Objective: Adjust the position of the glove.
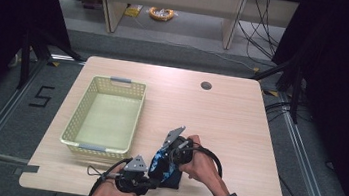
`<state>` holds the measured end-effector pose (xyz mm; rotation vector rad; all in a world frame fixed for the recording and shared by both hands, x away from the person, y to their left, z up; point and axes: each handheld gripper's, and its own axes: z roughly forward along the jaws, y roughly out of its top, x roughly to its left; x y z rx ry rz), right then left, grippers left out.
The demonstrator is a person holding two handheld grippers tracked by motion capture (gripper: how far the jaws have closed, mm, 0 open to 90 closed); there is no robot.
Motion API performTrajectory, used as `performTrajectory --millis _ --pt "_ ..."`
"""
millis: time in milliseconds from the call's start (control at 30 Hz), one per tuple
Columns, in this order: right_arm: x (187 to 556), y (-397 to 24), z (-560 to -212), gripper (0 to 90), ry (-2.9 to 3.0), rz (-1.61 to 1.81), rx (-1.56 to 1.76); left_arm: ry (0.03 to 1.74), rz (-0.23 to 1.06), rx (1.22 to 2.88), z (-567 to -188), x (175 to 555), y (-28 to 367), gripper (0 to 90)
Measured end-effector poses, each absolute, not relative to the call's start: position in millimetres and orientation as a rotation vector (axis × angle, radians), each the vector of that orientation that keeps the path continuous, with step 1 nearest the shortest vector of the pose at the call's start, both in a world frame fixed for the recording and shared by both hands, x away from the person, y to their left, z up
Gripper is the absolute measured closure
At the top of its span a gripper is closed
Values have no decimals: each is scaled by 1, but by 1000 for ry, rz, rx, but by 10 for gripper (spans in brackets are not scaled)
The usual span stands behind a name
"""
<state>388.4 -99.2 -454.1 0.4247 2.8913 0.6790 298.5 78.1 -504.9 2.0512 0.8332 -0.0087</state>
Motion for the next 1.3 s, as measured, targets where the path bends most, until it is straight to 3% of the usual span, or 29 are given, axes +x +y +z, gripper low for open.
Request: performTrajectory --millis 467,633,1067,1300 --pt "394 -99 -483 850 2844 829 481 868 -23 2066 -512 304 86 804" --pt "392 -101 -481 732 2808 863 517 883 -32 2060 -513 303 91 773" --pt "370 -133 -461 637 2656 954 704 891 205 2058 -502 305 117 594" --pt "370 -148 -471 634 2640 974 842 903 228 2081 -506 308 114 578"
